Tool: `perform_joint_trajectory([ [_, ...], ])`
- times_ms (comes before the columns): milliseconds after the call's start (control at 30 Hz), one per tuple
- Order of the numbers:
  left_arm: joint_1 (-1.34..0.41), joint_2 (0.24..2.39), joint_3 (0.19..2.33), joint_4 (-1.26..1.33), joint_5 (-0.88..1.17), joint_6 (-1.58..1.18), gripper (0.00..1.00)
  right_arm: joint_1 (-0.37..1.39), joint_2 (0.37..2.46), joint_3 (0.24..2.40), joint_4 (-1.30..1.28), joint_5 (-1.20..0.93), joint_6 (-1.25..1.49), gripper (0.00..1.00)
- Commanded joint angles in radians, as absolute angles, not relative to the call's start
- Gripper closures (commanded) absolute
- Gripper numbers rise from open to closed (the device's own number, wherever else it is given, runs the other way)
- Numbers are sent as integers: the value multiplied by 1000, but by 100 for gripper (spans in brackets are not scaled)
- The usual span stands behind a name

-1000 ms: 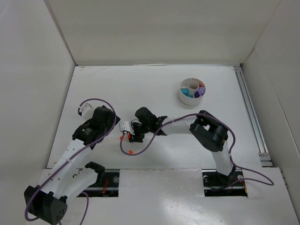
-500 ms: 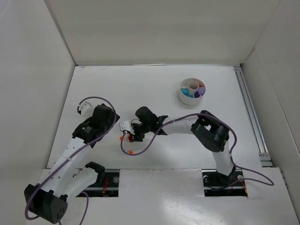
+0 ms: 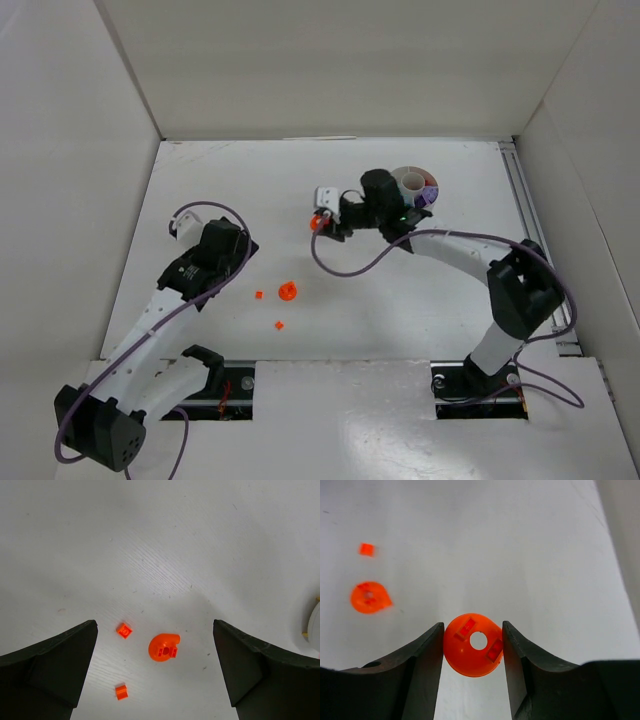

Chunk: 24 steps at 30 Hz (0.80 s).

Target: Sort the legos into containers by color

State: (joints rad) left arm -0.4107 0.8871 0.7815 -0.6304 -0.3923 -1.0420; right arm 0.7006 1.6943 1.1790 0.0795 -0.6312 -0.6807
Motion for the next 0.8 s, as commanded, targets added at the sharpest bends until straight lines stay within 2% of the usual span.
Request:
perform_joint_trajectory([
  [0, -413, 896, 821, -578, -374, -976, 0, 532, 1626, 1158, 107, -701, -692, 65],
  [100, -413, 916, 807, -523, -331, -934, 0, 386, 1615, 1170, 97, -739, -692, 65],
  [300, -403, 943, 785, -457, -308, -888, 0, 197, 1762, 1340, 68, -821, -692, 65],
  [600, -394, 982, 795, -430, -299, -870, 0, 91, 1931, 1511, 44, -906, -692, 65],
  [767, -367, 992, 784, -408, -278, -861, 0, 81, 1971, 1531, 44, -926, -706, 63],
])
